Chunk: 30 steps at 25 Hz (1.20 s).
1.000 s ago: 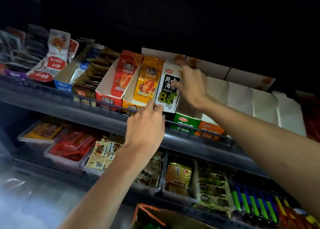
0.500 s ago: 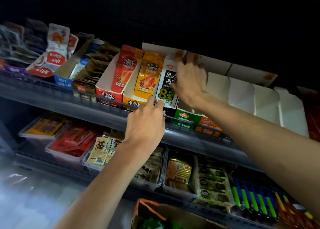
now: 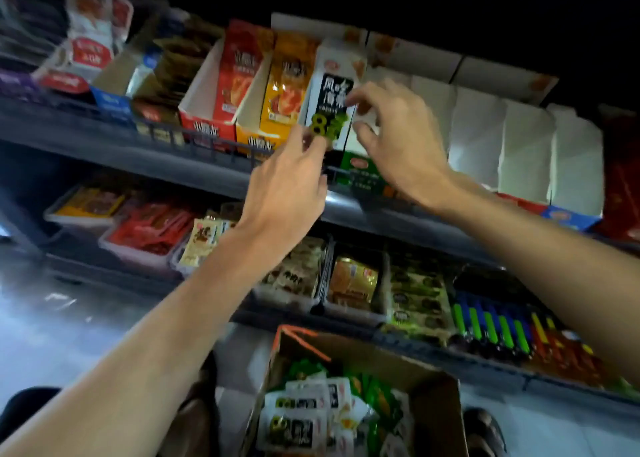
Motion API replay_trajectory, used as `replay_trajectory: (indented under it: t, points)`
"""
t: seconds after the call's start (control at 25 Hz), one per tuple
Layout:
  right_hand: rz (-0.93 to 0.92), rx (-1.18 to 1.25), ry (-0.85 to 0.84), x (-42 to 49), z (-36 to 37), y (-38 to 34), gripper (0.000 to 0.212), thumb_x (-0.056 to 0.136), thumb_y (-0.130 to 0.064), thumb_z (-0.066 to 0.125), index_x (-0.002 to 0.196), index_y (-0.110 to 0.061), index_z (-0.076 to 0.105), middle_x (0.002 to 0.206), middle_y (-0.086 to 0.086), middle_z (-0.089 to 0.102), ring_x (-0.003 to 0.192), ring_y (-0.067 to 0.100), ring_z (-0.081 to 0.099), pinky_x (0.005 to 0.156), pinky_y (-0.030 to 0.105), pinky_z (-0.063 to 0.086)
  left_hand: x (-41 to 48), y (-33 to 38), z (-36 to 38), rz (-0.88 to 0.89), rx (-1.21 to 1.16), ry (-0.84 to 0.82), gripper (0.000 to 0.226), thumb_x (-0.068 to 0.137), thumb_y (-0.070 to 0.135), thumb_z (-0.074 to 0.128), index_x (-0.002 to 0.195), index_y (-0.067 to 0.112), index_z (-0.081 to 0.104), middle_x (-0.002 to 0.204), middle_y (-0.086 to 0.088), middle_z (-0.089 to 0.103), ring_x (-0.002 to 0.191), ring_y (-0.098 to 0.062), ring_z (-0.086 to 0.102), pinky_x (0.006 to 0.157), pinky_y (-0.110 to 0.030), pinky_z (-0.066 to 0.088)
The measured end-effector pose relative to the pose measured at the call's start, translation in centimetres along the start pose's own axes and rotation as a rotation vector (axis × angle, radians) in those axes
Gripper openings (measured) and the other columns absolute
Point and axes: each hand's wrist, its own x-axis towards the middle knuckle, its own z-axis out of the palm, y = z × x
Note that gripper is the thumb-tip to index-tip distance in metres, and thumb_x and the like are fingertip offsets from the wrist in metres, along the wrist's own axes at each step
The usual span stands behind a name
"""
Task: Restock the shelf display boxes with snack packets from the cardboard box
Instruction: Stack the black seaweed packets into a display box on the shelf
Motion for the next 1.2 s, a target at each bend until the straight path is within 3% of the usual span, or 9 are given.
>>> replay_trajectory:
  t: [0.12, 0.28, 0.4, 0.48, 0.6, 0.68, 0.84, 1.0, 1.2]
  points:
    - [-0.001, 0.145, -0.098, -6.7, -1.0, 0.7, 0.014, 0.087, -0.013, 0.068, 0.1, -0.018, 0.07, 0.098, -0.002, 0.07, 0.092, 0.02, 0.06, 0.082, 0.039, 0.049, -2.3, -0.5, 1.3, 0.06, -0.084, -0.164, 0.027, 0.092, 0.019, 0.058, 0.119, 0.019, 0.058, 0.118, -0.001, 0.057, 0.1, -0.026, 0.061, 0.08, -0.042, 0.052]
    - [0.132, 0.239, -0.291, -17.0, 0.9, 1.5, 0.014, 0.087, -0.011, 0.07, 0.099, -0.019, 0.073, 0.095, -0.005, 0.069, 0.085, 0.007, 0.054, 0.08, 0.03, 0.047, -6.9, -2.2, 4.9, 0.064, 0.103, -0.624, 0.032, 0.095, 0.032, 0.053, 0.125, 0.025, 0.056, 0.116, -0.002, 0.065, 0.108, -0.029, 0.061, 0.082, -0.038, 0.049]
    - [0.2, 0.307, -0.812, -25.1, 4.9, 1.6, 0.019, 0.093, -0.023, 0.065, 0.111, -0.024, 0.069, 0.101, -0.013, 0.067, 0.086, 0.003, 0.061, 0.081, 0.028, 0.055, -11.6, -3.7, 8.8, 0.02, 0.211, -0.979, 0.041, 0.096, 0.03, 0.05, 0.135, 0.017, 0.045, 0.121, -0.011, 0.059, 0.103, -0.032, 0.059, 0.073, -0.035, 0.047]
    - [0.23, 0.332, -1.222, -30.2, 9.0, 2.2, 0.023, 0.094, -0.032, 0.064, 0.116, -0.026, 0.065, 0.11, -0.005, 0.069, 0.095, 0.01, 0.064, 0.083, 0.032, 0.055, -14.6, -4.8, 11.6, -0.062, 0.213, -1.147, 0.042, 0.097, 0.026, 0.049, 0.136, 0.011, 0.039, 0.12, -0.015, 0.057, 0.096, -0.032, 0.058, 0.069, -0.034, 0.045]
    - [0.281, 0.242, -1.534, -36.1, 14.5, 2.2, 0.034, 0.093, -0.036, 0.066, 0.123, -0.021, 0.062, 0.127, 0.006, 0.062, 0.118, 0.023, 0.057, 0.089, 0.031, 0.047, -18.5, -6.4, 15.8, -0.147, 0.229, -1.201, 0.043, 0.094, 0.032, 0.056, 0.127, 0.01, 0.039, 0.105, -0.016, 0.058, 0.093, -0.033, 0.059, 0.069, -0.036, 0.043]
    - [0.296, 0.206, -1.495, -38.6, 17.3, 1.8, 0.038, 0.091, -0.032, 0.067, 0.126, -0.019, 0.061, 0.128, 0.009, 0.06, 0.12, 0.027, 0.056, 0.094, 0.035, 0.048, -20.5, -7.4, 18.5, -0.21, 0.192, -1.19, 0.039, 0.097, 0.029, 0.05, 0.127, 0.007, 0.04, 0.102, -0.017, 0.058, 0.092, -0.035, 0.058, 0.068, -0.036, 0.04]
    - [0.178, 0.144, -1.207, -41.1, 21.5, 0.1, 0.05, 0.09, -0.031, 0.067, 0.135, -0.017, 0.052, 0.134, 0.008, 0.051, 0.127, 0.028, 0.049, 0.103, 0.041, 0.044, -22.8, -8.6, 21.5, -0.324, 0.096, -1.131, 0.038, 0.102, 0.02, 0.029, 0.131, 0.003, 0.047, 0.112, -0.02, 0.057, 0.101, -0.037, 0.054, 0.074, -0.037, 0.032]
    - [0.029, 0.013, -1.162, -43.5, 25.0, -2.1, 0.062, 0.085, -0.031, 0.072, 0.138, -0.012, 0.045, 0.134, 0.011, 0.045, 0.127, 0.031, 0.042, 0.105, 0.04, 0.035, -22.3, -8.1, 20.4, -0.258, 0.164, -1.119, 0.037, 0.097, 0.008, 0.042, 0.132, 0.001, 0.046, 0.116, -0.019, 0.056, 0.105, -0.036, 0.055, 0.074, -0.034, 0.034]
    - [0.107, -0.034, -1.187, -44.5, 26.3, -2.7, 0.06, 0.084, -0.014, 0.071, 0.138, -0.009, 0.045, 0.132, 0.013, 0.047, 0.123, 0.031, 0.044, 0.102, 0.038, 0.037, -21.7, -7.6, 19.8, -0.21, 0.203, -1.064, 0.068, 0.089, -0.006, 0.044, 0.149, -0.001, 0.014, 0.116, -0.023, 0.056, 0.106, -0.04, 0.057, 0.08, -0.04, 0.041]
